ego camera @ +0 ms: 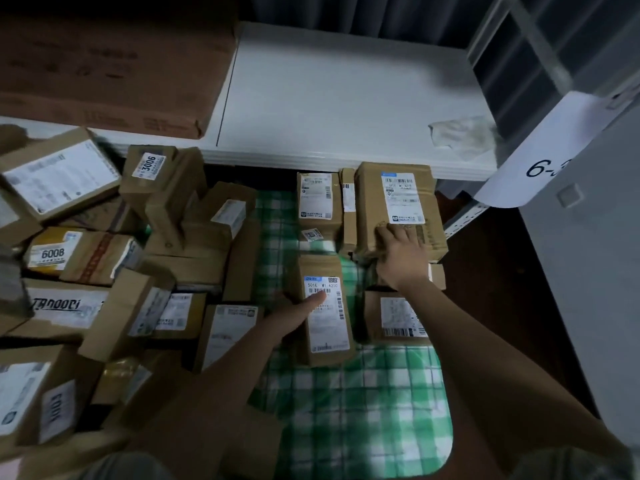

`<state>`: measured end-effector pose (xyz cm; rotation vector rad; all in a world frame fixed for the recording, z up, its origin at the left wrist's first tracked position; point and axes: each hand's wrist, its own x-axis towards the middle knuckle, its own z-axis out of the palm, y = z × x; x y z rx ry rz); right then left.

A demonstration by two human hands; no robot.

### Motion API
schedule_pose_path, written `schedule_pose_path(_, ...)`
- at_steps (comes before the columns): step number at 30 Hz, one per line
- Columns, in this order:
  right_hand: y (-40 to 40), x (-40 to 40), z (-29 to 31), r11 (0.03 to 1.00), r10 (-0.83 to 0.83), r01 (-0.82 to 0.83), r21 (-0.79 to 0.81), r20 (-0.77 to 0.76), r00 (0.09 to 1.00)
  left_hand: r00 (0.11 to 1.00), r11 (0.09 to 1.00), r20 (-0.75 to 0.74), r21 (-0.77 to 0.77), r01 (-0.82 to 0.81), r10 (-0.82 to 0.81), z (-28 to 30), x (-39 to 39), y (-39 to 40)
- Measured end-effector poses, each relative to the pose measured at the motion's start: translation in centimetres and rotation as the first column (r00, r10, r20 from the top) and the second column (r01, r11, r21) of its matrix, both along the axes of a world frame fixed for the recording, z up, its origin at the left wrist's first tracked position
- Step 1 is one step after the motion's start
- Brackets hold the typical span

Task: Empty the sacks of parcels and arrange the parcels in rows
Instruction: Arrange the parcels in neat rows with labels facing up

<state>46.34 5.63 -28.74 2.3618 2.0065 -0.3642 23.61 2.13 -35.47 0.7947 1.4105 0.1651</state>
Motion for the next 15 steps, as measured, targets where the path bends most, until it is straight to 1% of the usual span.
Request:
schedule_pose_path(3,-0.3,0.0,-0.9,0.994,0.054,-0.054,0.092,0.009,0.999,0.999,0.998,0.005,0.045,0.035,-0.035,-0.1,0.5,0.2)
schedule_pose_path(7,-0.6,0.3,-2.0,0.975,0.127,-0.129,0.179,0.019,0.992,0.994,0.997,0.076,0.035,0.07,-0.073,0.0,1.4,0.7)
schedule_pose_path(8,-0.6,0.6,-2.3,0.968,0.144,-0.141,0.209,0.0,0.99,0.993,0.996,0.085,0.04,0.078,-0.081,-0.2,1.5,0.8)
schedule_pose_path(10,-0.8,1.4,-2.8,0.939,0.171,-0.131,0.319,-0.099,0.98,0.992,0.993,0.084,0.085,0.083,-0.09,0.0,1.6,0.9)
schedule_pose_path(12,-1.3,2.6,-2.7,0.913,0.153,-0.052,0.404,-0.223,0.963,0.994,0.987,0.032,0.128,0.098,-0.102,-0.2,1.6,0.7)
schedule_pose_path(13,-2.0,3.1,-2.7,0.904,0.095,0.026,0.427,-0.258,0.961,0.995,0.985,0.014,0.141,0.101,-0.104,-0.1,1.7,0.5)
schedule_pose_path(15,-3.6,3.8,-3.2,0.849,-0.11,0.267,0.456,-0.343,0.933,0.993,0.983,0.005,0.148,0.113,-0.115,-0.5,1.7,0.3)
